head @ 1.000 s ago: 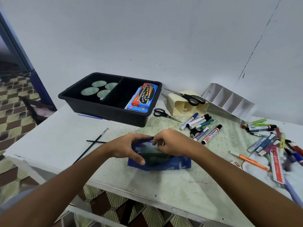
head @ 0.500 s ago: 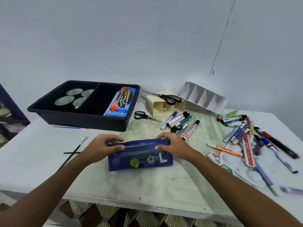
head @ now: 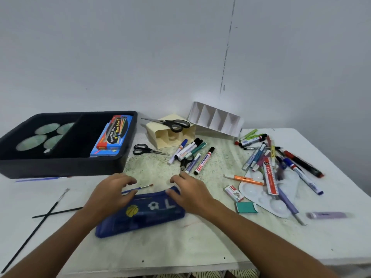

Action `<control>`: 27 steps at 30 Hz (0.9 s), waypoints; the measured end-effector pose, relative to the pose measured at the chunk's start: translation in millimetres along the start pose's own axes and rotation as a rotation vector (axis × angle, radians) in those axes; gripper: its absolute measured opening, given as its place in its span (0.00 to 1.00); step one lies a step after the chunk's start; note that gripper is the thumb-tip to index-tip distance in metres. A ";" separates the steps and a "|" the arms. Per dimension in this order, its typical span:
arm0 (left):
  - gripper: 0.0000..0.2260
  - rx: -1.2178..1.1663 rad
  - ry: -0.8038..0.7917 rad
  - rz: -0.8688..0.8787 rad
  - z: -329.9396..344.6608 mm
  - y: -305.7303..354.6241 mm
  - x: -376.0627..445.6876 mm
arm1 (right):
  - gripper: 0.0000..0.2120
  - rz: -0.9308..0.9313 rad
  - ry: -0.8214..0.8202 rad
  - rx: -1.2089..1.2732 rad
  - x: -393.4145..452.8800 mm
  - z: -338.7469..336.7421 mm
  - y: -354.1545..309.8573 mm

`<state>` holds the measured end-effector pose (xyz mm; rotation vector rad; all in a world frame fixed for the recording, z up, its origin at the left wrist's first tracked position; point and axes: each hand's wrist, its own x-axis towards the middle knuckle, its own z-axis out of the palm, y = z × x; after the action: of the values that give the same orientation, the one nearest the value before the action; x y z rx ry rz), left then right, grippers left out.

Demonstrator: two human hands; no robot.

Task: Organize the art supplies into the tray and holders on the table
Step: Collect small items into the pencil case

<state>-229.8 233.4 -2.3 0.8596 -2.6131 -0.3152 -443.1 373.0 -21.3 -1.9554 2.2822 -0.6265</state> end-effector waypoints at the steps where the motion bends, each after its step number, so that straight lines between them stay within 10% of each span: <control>1: 0.09 -0.030 -0.006 0.036 1.4 12.4 7.7 | 0.17 -0.010 0.021 0.033 -2.2 -6.7 5.6; 17: 0.21 -0.255 -0.215 0.603 145.3 265.0 152.9 | 0.20 0.391 0.178 -0.178 -114.6 -93.3 208.1; 27: 0.31 0.091 -0.404 0.645 196.5 257.5 186.4 | 0.14 0.056 0.124 -0.236 -106.1 -125.0 267.9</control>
<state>-584.7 341.8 -46.4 -0.0708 -3.1129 -0.2006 -711.8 535.5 -22.3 -1.9918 2.5832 -0.5057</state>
